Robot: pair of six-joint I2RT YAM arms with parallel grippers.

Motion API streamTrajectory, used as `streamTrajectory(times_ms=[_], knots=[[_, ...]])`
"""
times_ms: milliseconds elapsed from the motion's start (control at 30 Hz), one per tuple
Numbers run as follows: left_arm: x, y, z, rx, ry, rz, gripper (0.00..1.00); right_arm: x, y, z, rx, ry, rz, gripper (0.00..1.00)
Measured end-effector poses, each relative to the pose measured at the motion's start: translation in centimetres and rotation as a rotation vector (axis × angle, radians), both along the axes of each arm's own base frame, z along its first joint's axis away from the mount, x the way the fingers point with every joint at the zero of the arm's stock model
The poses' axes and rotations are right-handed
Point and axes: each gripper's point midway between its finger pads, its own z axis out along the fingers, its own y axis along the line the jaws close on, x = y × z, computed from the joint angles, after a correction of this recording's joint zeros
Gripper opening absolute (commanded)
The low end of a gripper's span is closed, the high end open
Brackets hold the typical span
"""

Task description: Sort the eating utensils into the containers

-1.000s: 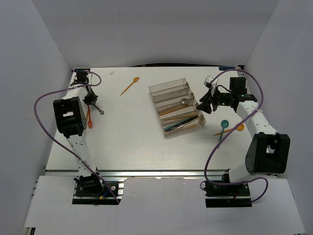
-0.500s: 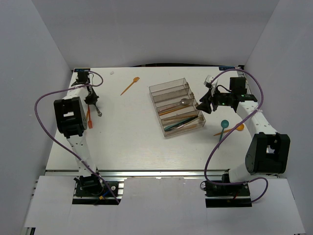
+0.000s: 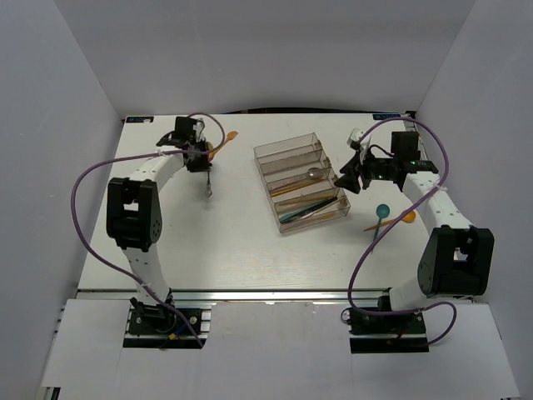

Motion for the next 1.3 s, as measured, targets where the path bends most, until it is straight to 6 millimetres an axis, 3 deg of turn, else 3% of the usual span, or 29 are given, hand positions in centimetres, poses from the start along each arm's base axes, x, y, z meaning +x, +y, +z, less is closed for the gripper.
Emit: streamTrajectory(times_ms=[167,267,500,700,1000,1100,1300], knots=[[0.2,-7.6,6.2,-0.098,-0.185,-0.241,0.0,-0.1,0.0,-0.1,-0.005,-0.004,0.005,0.57],[-0.1,-12.1,8.5,-0.144,-0.281,-0.407,0.0,-0.2,-0.1,-0.2,-0.007,0.003,0.007,0.57],[-0.4,-21.6,9.8,-0.141,-0.427,-0.793,0.0,-0.5,-0.4,0.1,-0.009,0.004,0.001,0.57],[1.3,-27.4,9.5,-0.097,-0.545,-0.991,0.0,-0.7,-0.5,1.0,-0.008,-0.025,-0.001,0.57],[3.1,-28.9,5.3,-0.07,-0.53,-1.05,0.02,-0.9,-0.5,0.9,-0.007,-0.022,-0.001,0.57],[3.0,-28.9,4.3,-0.071,-0.509,-1.052,0.13,-1.0,-0.5,0.8,-0.007,-0.019,-0.001,0.57],[2.9,-29.3,4.2,-0.076,-0.51,-1.055,0.45,-1.3,-0.5,0.3,-0.018,-0.017,0.011,0.58]])
